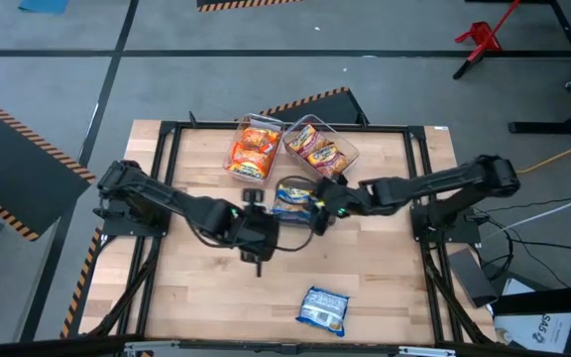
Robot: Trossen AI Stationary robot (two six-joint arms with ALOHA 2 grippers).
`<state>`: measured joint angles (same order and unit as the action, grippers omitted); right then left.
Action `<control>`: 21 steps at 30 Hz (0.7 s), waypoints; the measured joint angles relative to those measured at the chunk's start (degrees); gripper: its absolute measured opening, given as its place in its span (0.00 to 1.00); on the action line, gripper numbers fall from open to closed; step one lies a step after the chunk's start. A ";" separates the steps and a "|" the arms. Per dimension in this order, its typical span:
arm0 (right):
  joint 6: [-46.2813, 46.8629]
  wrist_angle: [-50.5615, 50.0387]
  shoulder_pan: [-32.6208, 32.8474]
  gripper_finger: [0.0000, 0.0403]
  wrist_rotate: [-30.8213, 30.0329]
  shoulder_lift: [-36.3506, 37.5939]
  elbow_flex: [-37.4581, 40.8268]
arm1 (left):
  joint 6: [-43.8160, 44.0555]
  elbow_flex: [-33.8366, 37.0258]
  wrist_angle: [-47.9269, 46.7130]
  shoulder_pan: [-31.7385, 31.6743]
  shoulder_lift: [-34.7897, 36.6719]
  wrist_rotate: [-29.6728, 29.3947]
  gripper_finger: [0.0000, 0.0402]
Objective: Sort Maruchan noodles
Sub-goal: Put the blue noodle pack into the black transparent bin
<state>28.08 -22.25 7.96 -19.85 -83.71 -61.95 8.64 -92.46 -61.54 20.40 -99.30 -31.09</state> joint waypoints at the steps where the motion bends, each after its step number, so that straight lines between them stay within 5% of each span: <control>1: -0.54 1.14 -0.80 0.50 0.50 -1.30 -0.01 | 2.32 -0.92 -2.75 0.46 0.40 -0.97 0.30; 10: -4.99 4.35 -6.19 0.20 11.02 -10.90 -0.09 | 12.34 -1.60 -5.12 2.75 1.43 -4.28 0.30; 21: -3.85 -8.45 -6.11 0.11 12.79 -11.49 -0.58 | 13.38 -1.58 -4.98 3.35 1.03 -8.59 0.30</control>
<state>24.23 -30.70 1.85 -7.06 -95.20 -62.52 22.02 -94.04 -66.52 23.75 -98.27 -39.68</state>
